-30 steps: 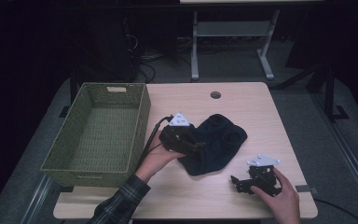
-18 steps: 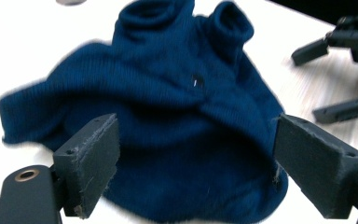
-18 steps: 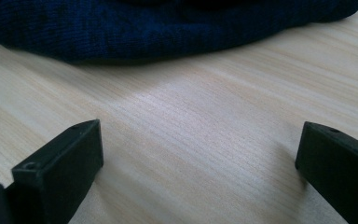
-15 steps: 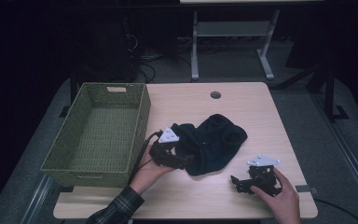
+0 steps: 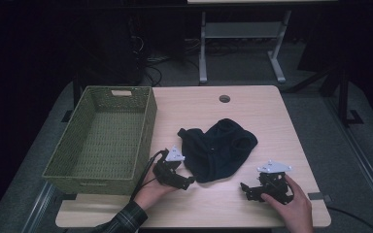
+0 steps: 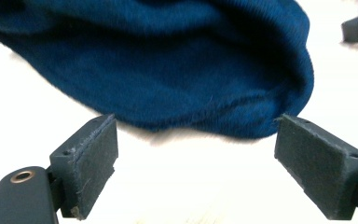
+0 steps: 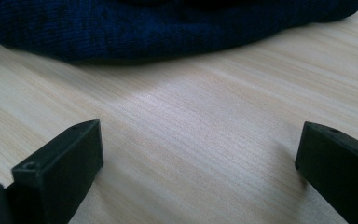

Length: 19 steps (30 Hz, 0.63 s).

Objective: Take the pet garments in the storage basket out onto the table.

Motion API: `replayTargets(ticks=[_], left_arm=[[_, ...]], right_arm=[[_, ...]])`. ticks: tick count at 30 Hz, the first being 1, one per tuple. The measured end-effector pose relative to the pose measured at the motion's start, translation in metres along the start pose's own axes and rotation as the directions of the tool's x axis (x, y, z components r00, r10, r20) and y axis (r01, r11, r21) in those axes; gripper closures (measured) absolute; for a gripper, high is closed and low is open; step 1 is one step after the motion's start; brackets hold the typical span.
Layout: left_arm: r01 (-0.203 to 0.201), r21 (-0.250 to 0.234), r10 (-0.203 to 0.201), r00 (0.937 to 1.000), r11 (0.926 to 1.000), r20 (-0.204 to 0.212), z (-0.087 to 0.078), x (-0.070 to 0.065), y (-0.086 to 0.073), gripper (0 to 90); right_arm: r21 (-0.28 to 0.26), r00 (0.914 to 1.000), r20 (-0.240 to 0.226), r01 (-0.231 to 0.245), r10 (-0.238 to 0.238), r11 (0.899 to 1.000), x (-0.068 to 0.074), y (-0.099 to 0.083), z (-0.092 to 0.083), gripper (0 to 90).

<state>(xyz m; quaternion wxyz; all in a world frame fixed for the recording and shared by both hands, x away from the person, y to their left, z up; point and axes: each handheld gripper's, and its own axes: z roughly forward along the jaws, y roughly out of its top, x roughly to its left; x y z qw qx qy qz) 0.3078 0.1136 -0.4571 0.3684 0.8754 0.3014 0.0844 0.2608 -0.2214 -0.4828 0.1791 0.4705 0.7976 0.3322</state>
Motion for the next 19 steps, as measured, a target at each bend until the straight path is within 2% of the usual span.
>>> replayTargets(ticks=[8,10,15,19], left_arm=[[-0.025,0.034,0.026,0.9986,0.9991,-0.046,0.007,0.0,-0.008,12.9],[-0.042,0.058,0.046,0.9971,0.9974,-0.061,0.01,-0.002,-0.009,12.9],[-0.047,0.041,0.049,0.997,0.9981,-0.06,0.011,-0.002,-0.011,12.7],[-0.045,0.001,0.045,0.9972,0.999,-0.06,0.012,-0.001,-0.015,12.7]], right_arm=[[0.0,1.0,0.0,0.0,0.0,1.0,0.0,0.0,0.0,0.5],[0.0,1.0,0.0,0.0,0.0,1.0,0.0,0.0,0.0,0.5],[0.0,1.0,0.0,0.0,0.0,1.0,0.0,0.0,0.0,0.5],[0.0,1.0,0.0,0.002,-0.002,1.0,0.0,0.0,0.0,0.5]])
